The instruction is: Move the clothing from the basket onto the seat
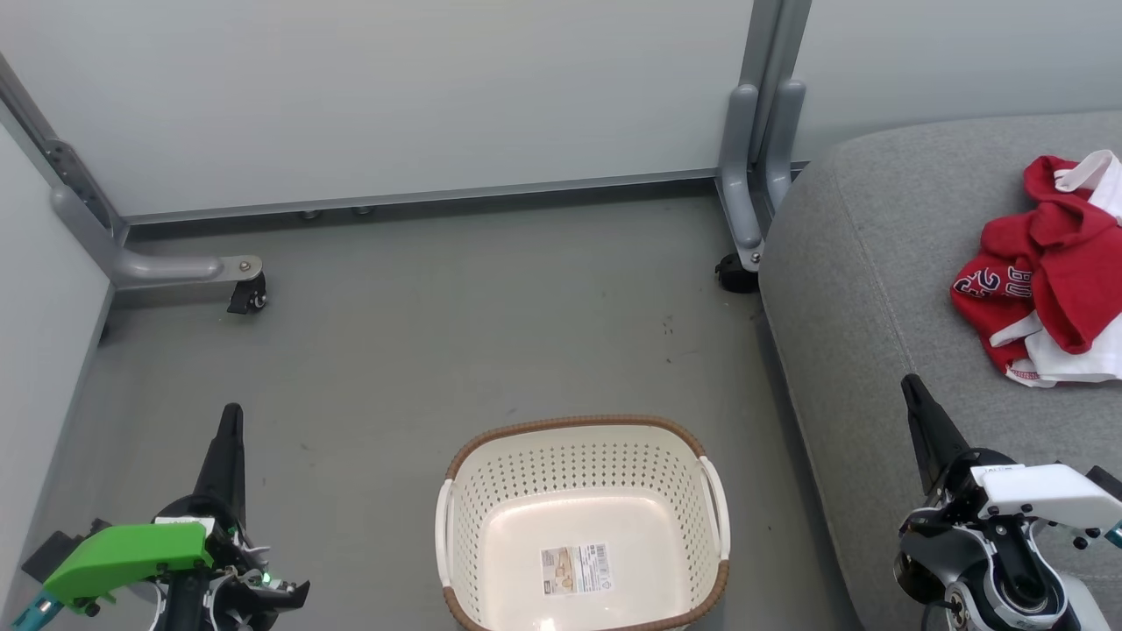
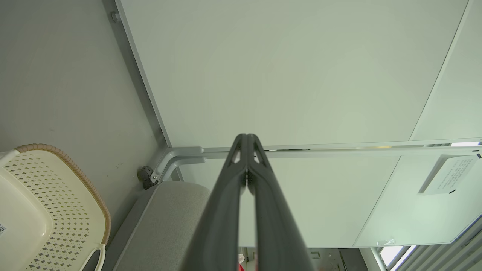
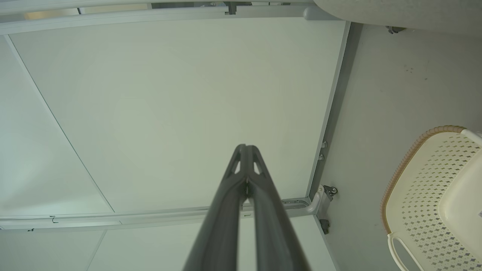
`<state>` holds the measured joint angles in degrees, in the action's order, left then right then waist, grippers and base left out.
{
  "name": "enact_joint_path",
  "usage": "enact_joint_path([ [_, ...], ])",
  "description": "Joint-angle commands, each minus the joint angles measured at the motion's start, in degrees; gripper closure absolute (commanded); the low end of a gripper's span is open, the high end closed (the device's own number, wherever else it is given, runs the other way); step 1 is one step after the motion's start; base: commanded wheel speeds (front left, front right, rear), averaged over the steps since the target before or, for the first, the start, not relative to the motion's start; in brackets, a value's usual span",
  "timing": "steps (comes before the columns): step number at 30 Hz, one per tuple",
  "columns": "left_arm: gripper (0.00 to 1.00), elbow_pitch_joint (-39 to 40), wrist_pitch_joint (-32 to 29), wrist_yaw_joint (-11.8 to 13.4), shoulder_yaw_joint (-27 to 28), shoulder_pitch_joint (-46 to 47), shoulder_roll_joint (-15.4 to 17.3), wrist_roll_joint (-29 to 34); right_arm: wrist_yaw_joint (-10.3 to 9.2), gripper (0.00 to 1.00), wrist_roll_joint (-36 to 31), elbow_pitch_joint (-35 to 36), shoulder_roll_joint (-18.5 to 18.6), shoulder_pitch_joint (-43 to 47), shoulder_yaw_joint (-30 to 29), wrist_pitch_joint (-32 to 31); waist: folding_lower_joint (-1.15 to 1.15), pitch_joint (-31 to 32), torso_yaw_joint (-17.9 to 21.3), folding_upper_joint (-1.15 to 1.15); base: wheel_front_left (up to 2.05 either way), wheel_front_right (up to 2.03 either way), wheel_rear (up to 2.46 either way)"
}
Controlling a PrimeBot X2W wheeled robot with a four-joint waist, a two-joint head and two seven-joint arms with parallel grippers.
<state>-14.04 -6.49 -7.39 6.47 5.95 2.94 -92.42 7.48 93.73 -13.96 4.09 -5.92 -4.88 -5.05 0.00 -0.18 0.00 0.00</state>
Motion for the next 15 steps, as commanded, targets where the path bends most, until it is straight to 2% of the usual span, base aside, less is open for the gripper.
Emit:
enact_joint_path([
  [1,1.0,-0.08,-0.2,-0.3,0.17,0.55,0.01,-0.06,0.02,1.0,-0.06,-0.12,-0.11,-0.32,-0.17,-0.46,0.0,0.0,0.0,0.0,0.0,0.0,0.0],
  [15,1.0,-0.07,-0.23,-0.3,0.18,0.55,-0.01,-0.02,0.02,1.0,-0.37,-0.14,-0.3,-0.35,-0.45,-0.51,0.0,0.0,0.0,0.0,0.0,0.0,0.0],
])
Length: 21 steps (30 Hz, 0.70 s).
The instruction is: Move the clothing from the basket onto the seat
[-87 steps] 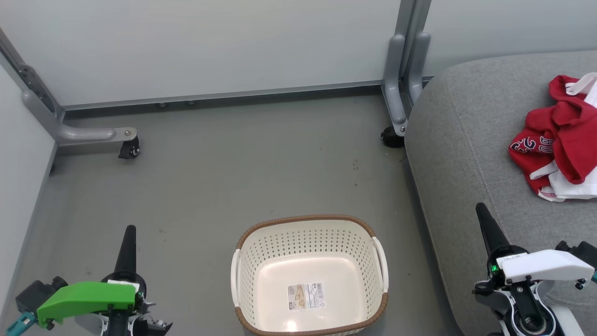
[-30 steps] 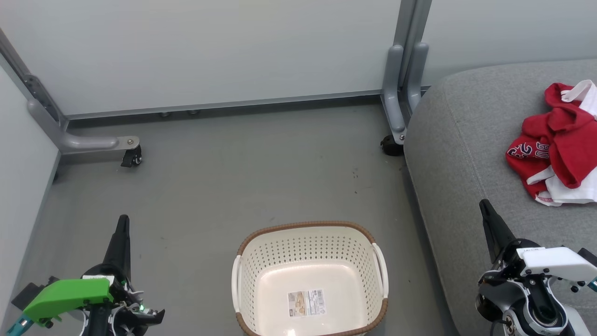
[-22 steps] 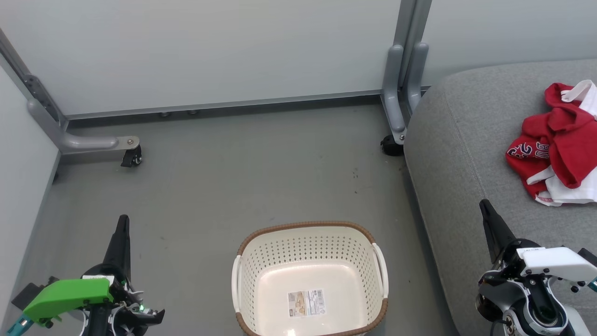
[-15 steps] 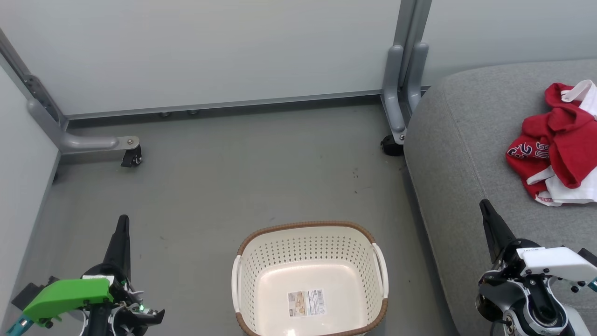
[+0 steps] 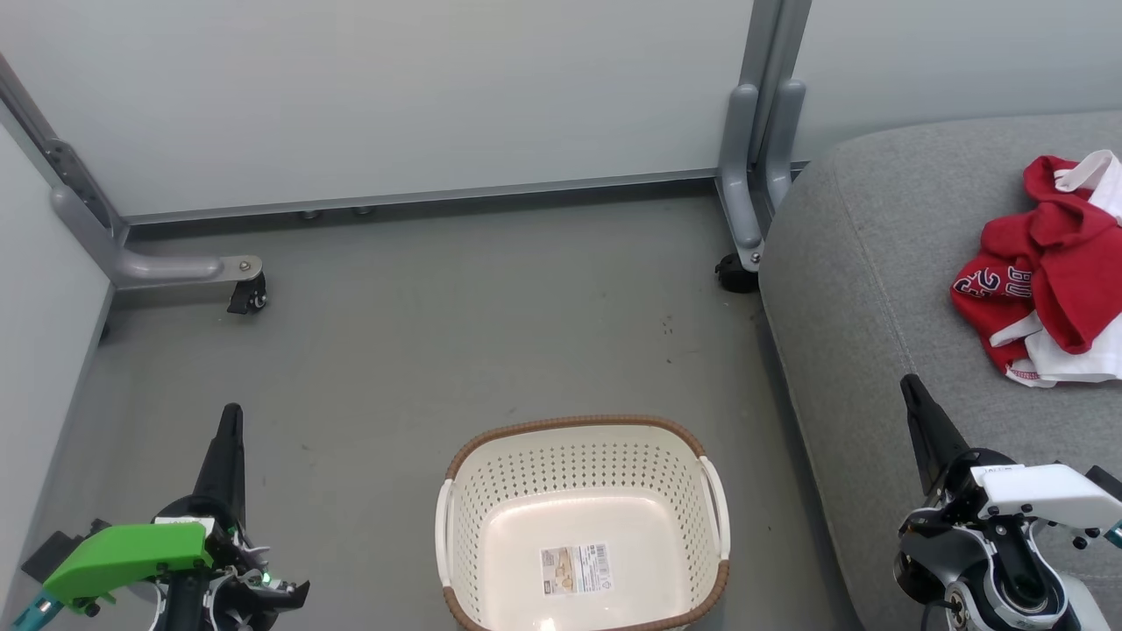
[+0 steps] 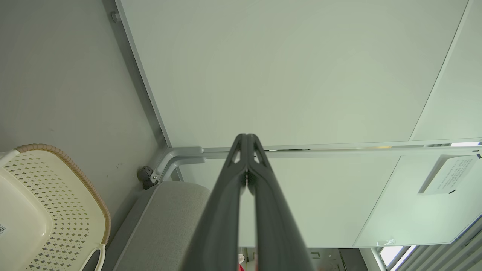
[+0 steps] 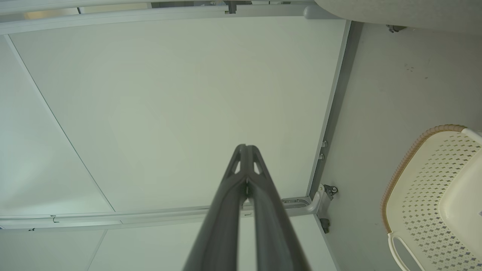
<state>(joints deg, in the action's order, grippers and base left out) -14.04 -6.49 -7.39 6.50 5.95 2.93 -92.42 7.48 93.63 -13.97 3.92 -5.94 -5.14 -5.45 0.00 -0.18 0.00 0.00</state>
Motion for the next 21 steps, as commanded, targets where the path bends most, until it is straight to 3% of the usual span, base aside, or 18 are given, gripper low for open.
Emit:
enact_joint_path([
  [1,1.0,-0.07,-0.24,-0.3,0.15,0.55,0.0,-0.02,0.02,1.0,-0.29,-0.13,-0.13,-0.34,-0.21,-0.12,0.0,0.0,0.0,0.0,0.0,0.0,0.0],
  [21,1.0,-0.07,-0.26,-0.3,0.17,0.55,-0.01,0.02,0.02,1.0,-0.54,-0.14,-0.34,-0.38,-0.51,-0.48,0.0,0.0,0.0,0.0,0.0,0.0,0.0],
])
